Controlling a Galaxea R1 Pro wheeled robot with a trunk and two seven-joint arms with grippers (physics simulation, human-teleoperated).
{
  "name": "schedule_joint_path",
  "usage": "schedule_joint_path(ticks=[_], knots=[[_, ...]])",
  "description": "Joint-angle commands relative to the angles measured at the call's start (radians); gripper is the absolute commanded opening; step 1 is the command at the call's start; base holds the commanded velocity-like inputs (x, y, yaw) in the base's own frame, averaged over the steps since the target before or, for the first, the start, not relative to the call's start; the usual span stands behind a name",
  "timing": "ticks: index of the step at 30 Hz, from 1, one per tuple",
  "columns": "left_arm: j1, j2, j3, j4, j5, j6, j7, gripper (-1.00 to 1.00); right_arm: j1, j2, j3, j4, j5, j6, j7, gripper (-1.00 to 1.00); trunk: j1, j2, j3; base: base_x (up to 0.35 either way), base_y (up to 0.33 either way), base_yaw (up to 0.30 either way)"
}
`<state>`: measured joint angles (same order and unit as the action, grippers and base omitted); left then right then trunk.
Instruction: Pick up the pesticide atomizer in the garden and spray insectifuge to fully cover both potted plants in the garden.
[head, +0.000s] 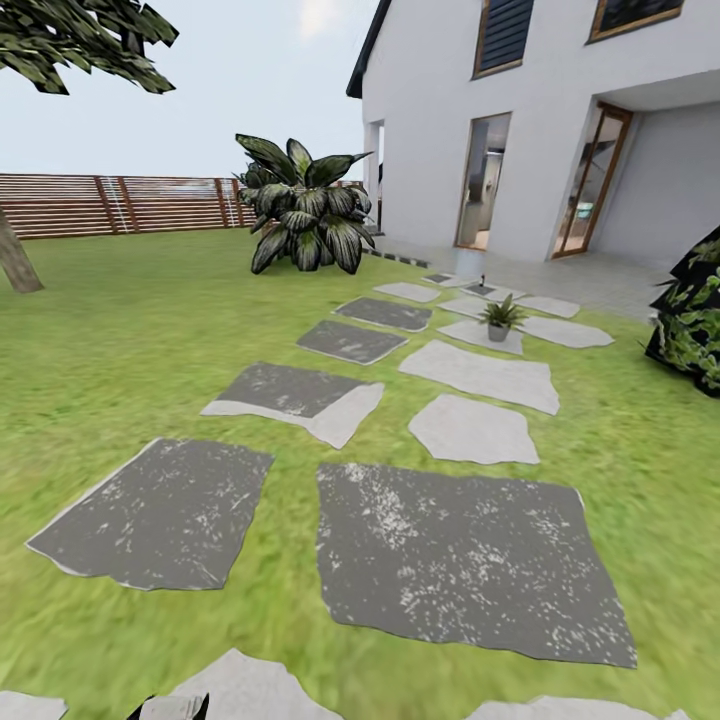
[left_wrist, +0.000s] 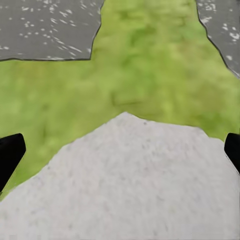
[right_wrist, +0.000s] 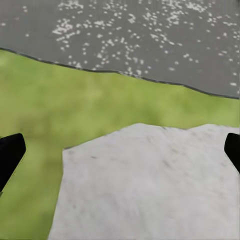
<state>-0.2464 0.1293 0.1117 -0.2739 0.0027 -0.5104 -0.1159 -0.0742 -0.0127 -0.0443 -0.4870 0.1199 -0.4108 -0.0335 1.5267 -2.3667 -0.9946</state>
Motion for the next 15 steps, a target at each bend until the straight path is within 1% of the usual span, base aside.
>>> schedule_joint_path(ticks=[1,15], knots=[[-0.001,0.0,0.008,0.001,0.0,-0.002,-0.01,1.0,-0.001,0.0,-0.003,0.001,0.011,-0.003,-0.003,1.0,0.0,0.0,-0.001,0.339,0.0,0.0],[-0.001,0.0,0.008,0.001,0.0,-0.002,-0.01,1.0,-0.001,0.0,-0.003,0.001,0.011,-0.002,-0.004,1.0,0.0,0.0,-0.001,0.338,0.0,0.0]])
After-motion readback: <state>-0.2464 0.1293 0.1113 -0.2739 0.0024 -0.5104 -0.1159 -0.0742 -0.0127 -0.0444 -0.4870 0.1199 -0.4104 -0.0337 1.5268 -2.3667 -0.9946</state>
